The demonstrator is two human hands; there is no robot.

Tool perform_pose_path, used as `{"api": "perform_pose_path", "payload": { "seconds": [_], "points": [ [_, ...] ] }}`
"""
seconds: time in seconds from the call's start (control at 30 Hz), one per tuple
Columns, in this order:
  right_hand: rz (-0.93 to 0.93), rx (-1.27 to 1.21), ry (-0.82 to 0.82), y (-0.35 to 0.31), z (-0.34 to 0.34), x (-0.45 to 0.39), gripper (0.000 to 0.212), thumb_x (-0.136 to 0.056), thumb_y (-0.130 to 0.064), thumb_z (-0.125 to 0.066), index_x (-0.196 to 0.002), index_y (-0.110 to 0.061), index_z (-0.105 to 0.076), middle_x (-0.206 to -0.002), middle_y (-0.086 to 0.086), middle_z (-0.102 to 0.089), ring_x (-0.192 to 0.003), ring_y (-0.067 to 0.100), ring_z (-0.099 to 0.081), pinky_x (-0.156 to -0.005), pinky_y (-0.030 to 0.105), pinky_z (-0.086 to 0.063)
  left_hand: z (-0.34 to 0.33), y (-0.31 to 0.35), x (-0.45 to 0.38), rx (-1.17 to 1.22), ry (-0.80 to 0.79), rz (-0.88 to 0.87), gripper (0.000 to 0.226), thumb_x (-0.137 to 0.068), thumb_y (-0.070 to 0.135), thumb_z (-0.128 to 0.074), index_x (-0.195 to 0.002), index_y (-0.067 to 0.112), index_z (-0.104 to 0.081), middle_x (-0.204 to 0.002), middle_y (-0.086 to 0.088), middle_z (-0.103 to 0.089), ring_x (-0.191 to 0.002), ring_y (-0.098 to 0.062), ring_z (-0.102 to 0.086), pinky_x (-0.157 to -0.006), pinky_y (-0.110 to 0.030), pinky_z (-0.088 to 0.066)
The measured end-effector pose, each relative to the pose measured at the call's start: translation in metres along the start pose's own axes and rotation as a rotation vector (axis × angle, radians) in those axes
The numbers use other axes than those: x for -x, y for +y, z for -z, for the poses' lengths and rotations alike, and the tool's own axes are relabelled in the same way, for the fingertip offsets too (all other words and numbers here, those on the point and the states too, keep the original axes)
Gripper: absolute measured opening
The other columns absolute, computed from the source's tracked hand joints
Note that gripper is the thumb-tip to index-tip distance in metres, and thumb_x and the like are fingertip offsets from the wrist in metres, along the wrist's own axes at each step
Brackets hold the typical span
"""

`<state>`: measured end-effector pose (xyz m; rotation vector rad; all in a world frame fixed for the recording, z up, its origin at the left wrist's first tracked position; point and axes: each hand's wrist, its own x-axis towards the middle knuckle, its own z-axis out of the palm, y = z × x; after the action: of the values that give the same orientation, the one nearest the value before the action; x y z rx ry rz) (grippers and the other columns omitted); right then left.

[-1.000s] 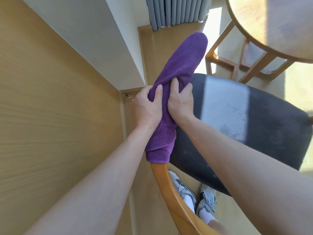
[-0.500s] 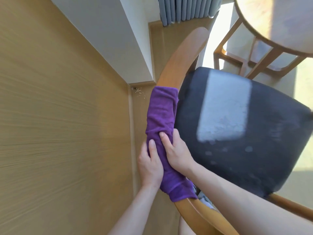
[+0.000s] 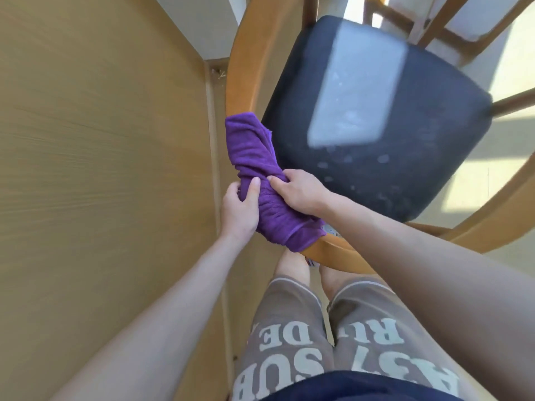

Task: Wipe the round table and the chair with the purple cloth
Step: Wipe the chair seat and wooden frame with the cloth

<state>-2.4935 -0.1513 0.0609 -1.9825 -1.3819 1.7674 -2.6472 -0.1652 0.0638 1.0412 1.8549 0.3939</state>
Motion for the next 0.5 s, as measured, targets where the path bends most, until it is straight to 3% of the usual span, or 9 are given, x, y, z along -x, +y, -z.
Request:
{"api": "perform_pose_path", "payload": {
  "seconds": [0.13, 0.23, 0.4, 0.5],
  "points": [
    [0.009, 0.1, -0.003, 0.012, 0.005, 0.031, 0.039, -0.103, -0.05, -0.041, -0.078, -0.023, -0.054, -0.093, 0.002, -0.065, -0.087, 0.026, -0.059, -0.074, 0.033, -0.038, -0.009, 0.003, 0.034, -0.004, -0.033, 0.087, 0.036, -0.102, 0.046, -0.055, -0.113, 0.012, -0.059, -0.101, 0.006, -0.066, -0.097, -0.018, -0.063, -0.089, -0.033, -0.048],
    [0.041, 0.173, 0.024, 0.018, 0.011, 0.052, 0.039, -0.102, -0.049, -0.042, -0.072, -0.026, -0.047, -0.087, -0.001, -0.061, -0.084, 0.025, -0.055, -0.073, 0.033, -0.035, -0.011, 0.003, 0.056, -0.028, -0.061, 0.133, 0.046, -0.101, 0.048, -0.057, -0.127, 0.01, -0.055, -0.119, 0.0, -0.062, -0.108, -0.019, -0.058, -0.096, -0.031, -0.044],
    [0.088, 0.215, 0.066, 0.035, 0.025, 0.088, 0.034, -0.099, -0.043, -0.053, -0.069, -0.029, -0.045, -0.073, -0.012, -0.051, -0.081, 0.022, -0.052, -0.072, 0.032, -0.034, -0.006, 0.002, 0.085, -0.048, -0.167, 0.173, 0.049, -0.092, 0.047, -0.072, -0.119, 0.013, -0.05, -0.119, -0.002, -0.064, -0.108, -0.019, -0.063, -0.098, -0.035, -0.049],
    [0.086, 0.238, 0.107, 0.046, 0.036, 0.112, 0.023, -0.093, -0.037, -0.062, -0.078, -0.022, -0.055, -0.075, -0.007, -0.055, -0.085, 0.027, -0.056, -0.071, 0.033, -0.037, 0.0, 0.009, 0.102, -0.213, -0.193, 0.041, 0.036, -0.085, 0.039, -0.081, -0.096, 0.015, -0.056, -0.096, 0.003, -0.062, -0.085, -0.014, -0.058, -0.077, -0.026, -0.044]
  ]
}}
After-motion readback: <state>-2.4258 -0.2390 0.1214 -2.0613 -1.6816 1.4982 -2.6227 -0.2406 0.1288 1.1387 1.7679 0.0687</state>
